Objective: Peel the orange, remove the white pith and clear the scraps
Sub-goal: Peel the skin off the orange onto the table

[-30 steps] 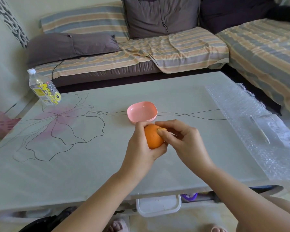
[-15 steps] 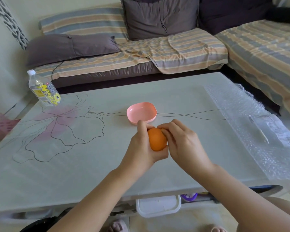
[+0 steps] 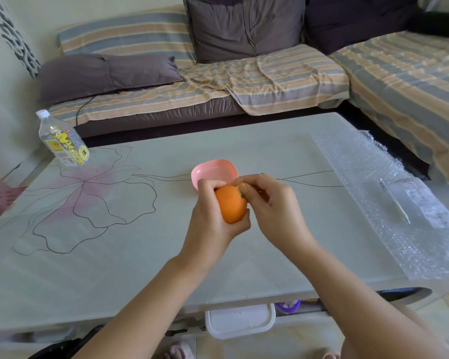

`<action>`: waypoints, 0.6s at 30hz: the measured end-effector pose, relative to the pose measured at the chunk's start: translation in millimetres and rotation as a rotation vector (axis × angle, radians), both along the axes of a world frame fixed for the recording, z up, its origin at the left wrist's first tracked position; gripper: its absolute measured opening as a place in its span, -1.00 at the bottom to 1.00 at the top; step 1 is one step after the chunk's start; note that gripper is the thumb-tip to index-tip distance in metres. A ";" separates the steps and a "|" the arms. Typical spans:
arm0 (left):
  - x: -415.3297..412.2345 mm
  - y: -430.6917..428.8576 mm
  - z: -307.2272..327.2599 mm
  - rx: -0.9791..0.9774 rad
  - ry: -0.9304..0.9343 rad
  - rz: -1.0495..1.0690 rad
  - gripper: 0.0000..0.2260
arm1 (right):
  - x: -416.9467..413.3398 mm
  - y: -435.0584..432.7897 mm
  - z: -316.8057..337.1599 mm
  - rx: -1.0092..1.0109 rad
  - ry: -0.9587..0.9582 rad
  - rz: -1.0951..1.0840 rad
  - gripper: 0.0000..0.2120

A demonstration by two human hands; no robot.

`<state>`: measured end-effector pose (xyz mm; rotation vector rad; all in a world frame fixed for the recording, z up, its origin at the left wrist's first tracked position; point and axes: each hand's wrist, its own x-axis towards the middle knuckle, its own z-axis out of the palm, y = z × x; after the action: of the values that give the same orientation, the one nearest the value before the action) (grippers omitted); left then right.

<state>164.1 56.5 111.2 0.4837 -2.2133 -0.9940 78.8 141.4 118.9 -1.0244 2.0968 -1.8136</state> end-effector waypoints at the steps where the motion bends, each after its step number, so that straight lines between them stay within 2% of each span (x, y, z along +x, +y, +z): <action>1: 0.7 -2.4 0.9 -0.010 0.000 0.010 -0.45 | -4.6 1.6 1.7 -0.005 -0.041 0.077 -0.84; 3: 3.0 -8.0 2.6 -0.011 -0.018 -0.002 -0.46 | -12.9 4.7 3.1 -0.010 -0.097 0.220 -0.87; 5: 5.5 -11.0 3.3 -0.005 -0.059 -0.025 -0.47 | -16.2 6.3 0.0 0.008 -0.043 0.265 -0.83; 9: 7.1 -5.8 -0.1 0.030 -0.100 -0.035 -0.47 | -10.4 7.3 -7.8 0.059 0.365 0.106 -0.82; 11: 7.4 -3.2 -1.9 0.029 -0.096 -0.053 -0.48 | -5.1 7.1 -9.7 0.043 0.489 0.037 -0.81; 14: 8.3 -1.2 -2.5 0.036 -0.088 -0.069 -0.48 | 1.2 4.9 -11.3 0.041 0.537 -0.034 -0.80; 18: 10.7 2.9 -1.4 0.035 -0.078 -0.066 -0.46 | 4.0 2.0 -12.8 0.022 0.469 -0.072 -0.80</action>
<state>174.8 59.4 109.9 0.4756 -2.2975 -1.0659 82.8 143.4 106.1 -1.5066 2.4284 -1.7014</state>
